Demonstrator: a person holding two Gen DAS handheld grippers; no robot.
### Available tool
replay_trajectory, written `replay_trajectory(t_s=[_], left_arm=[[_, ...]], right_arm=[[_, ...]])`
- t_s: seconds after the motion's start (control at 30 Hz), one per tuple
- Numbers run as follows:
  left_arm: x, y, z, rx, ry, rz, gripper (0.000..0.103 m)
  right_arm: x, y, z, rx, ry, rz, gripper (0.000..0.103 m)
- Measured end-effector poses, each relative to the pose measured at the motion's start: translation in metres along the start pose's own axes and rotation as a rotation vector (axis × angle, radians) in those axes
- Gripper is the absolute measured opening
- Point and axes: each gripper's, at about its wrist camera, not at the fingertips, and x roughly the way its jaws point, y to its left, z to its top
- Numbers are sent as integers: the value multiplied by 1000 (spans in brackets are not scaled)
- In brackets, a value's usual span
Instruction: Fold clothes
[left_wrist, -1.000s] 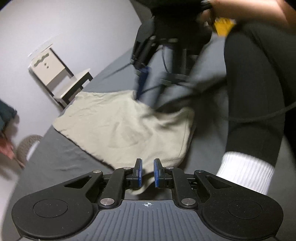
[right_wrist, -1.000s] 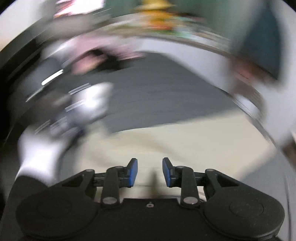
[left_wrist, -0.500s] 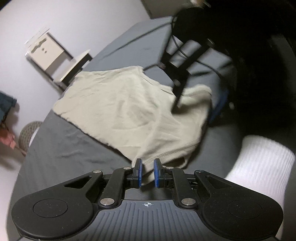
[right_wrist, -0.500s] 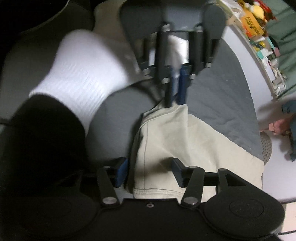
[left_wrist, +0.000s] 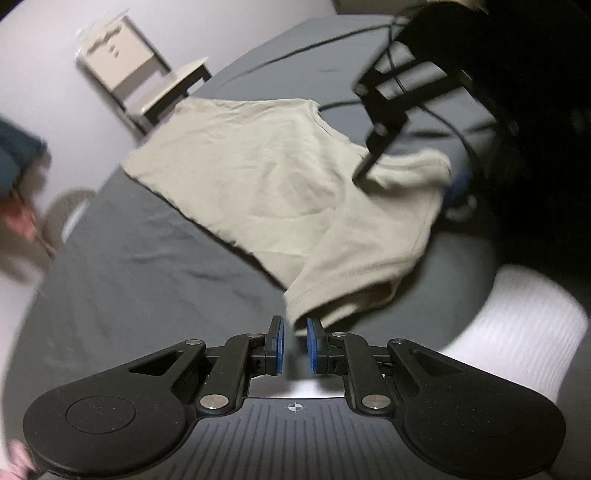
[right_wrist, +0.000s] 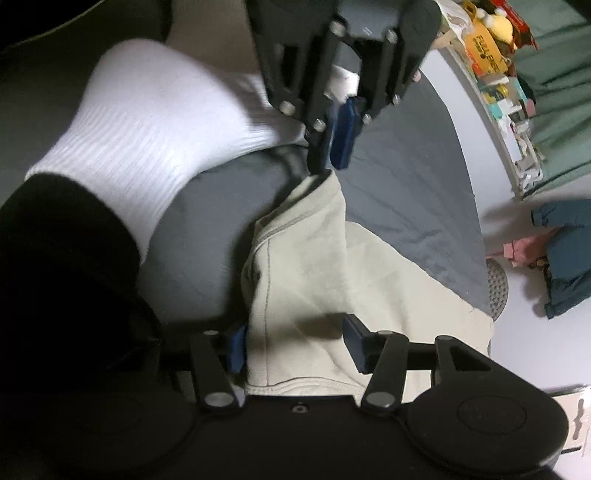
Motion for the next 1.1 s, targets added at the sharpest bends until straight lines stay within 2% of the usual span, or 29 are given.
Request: replay_trajectory(t_s=[0.1, 0.17, 0.23, 0.3, 0.37, 0.53, 0.6, 0.7, 0.83, 0.93, 1.0, 1.1], left_arm=[[15, 4, 4, -37, 49, -36, 13], [23, 6, 5, -60, 73, -32, 13], [24, 10, 4, -108, 54, -36, 12], [20, 10, 0, -135, 38, -51, 12], [18, 8, -2, -107, 69, -48, 12], [-4, -5, -5, -79, 99, -141, 12], [-13, -9, -5, -59, 90, -125, 12], [-29, -11, -5, -40, 38, -41, 12], [-45, -21, -6, 97, -59, 46, 13], [-41, -27, -8, 179, -71, 71, 13], [-34, -30, -8, 228, -110, 97, 13], [-20, -26, -1, 240, -157, 157, 13]], right_arm=[[-2, 1, -1, -11, -12, -13, 51], [-3, 2, -1, -19, -20, -22, 39], [-4, 3, -2, -26, -28, -31, 14], [-6, 3, -2, -30, -42, -40, 8], [-17, -3, -5, -18, -87, -48, 7], [-38, -24, -15, 72, -176, -62, 6], [-43, -31, -21, 119, -192, -63, 6], [-44, -47, -34, 226, -224, -68, 6], [-44, -73, -55, 387, -265, -72, 6], [-44, -93, -70, 508, -295, -75, 6], [-44, -106, -80, 589, -315, -77, 6], [-44, -125, -95, 710, -344, -80, 6]])
